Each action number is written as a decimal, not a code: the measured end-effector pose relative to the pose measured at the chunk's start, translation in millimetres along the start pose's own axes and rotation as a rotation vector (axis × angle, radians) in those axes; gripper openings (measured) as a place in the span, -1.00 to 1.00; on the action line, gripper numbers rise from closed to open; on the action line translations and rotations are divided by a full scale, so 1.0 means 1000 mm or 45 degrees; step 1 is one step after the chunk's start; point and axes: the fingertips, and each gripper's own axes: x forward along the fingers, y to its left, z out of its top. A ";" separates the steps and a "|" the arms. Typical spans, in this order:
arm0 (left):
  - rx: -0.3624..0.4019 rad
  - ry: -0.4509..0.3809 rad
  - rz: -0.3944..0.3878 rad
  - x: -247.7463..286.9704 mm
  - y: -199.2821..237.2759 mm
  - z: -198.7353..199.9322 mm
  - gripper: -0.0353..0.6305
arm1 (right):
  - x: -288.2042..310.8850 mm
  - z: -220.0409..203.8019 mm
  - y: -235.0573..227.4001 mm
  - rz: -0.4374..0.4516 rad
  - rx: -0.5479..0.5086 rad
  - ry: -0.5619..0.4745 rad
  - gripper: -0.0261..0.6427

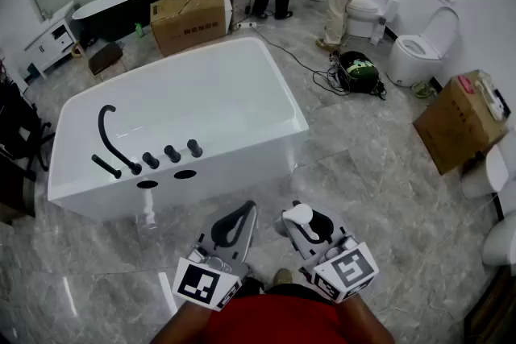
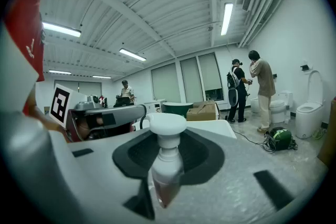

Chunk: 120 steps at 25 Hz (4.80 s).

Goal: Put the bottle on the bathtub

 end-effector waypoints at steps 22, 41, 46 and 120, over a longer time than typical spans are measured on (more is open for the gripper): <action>-0.036 -0.039 -0.030 0.014 0.091 -0.008 -0.86 | 0.086 0.017 -0.025 -0.112 -0.034 -0.023 -0.60; 0.033 0.048 0.273 0.194 0.173 -0.058 -0.86 | 0.227 0.000 -0.194 0.145 -0.108 0.005 -0.60; 0.031 0.078 0.375 0.228 0.197 -0.073 -0.86 | 0.269 -0.020 -0.224 0.236 -0.152 0.040 -0.60; -0.007 0.100 0.101 0.295 0.208 -0.056 -0.86 | 0.277 0.037 -0.250 0.197 -0.067 -0.140 -0.68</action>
